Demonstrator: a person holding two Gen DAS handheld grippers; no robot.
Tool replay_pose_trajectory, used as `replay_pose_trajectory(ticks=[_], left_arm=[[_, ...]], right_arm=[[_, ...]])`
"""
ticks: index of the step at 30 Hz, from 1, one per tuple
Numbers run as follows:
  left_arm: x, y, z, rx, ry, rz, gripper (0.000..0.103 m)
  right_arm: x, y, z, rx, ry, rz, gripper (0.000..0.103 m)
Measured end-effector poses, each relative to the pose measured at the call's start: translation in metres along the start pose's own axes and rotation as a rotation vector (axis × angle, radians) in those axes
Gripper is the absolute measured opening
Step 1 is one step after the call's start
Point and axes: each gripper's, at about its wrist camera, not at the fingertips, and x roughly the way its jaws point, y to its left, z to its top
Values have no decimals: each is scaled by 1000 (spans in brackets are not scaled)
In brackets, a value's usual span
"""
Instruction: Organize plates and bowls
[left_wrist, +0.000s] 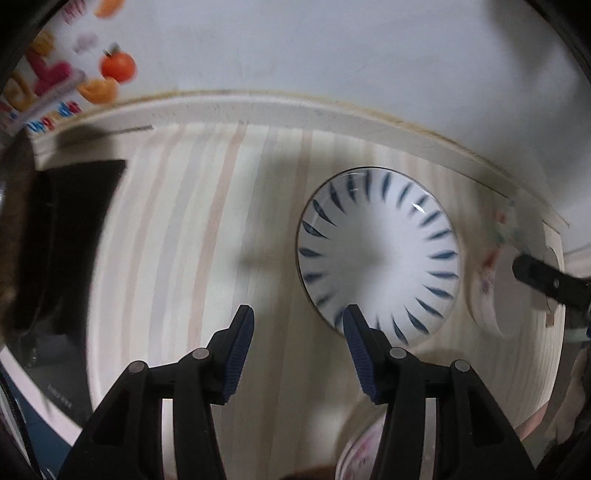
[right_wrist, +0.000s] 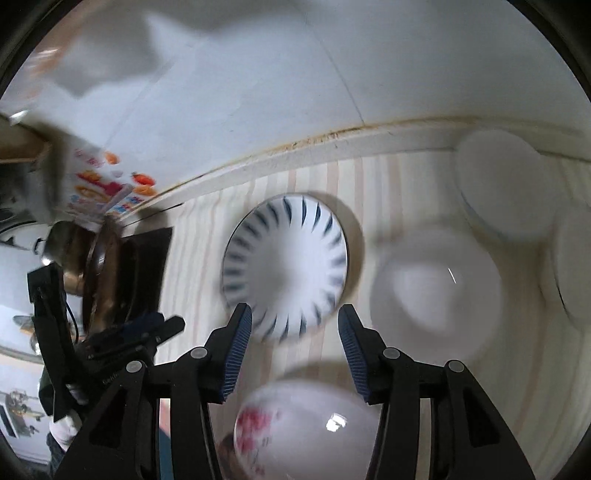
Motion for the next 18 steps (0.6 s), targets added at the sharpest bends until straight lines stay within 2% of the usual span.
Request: replay_pose_trajectory(ticks=[5,9,11,14,18], left_arm=[[45,5,26,-5,88,-58,48],[70,4,32,12,140,-87,48],[77,2,32,27,138,-103,44],[79,-2,29,52,120,-121,29],[78,-2,27,35,123,-129,29]], right_arm=[[56,-3,53,1,76,-62,52],[91,-12,74,-1,150,-105,50],[104,-16,76,-11,179,-122,42],[121,-19,73,-42,220,-147,28],[133,-17,69,-88,233,-180,20]])
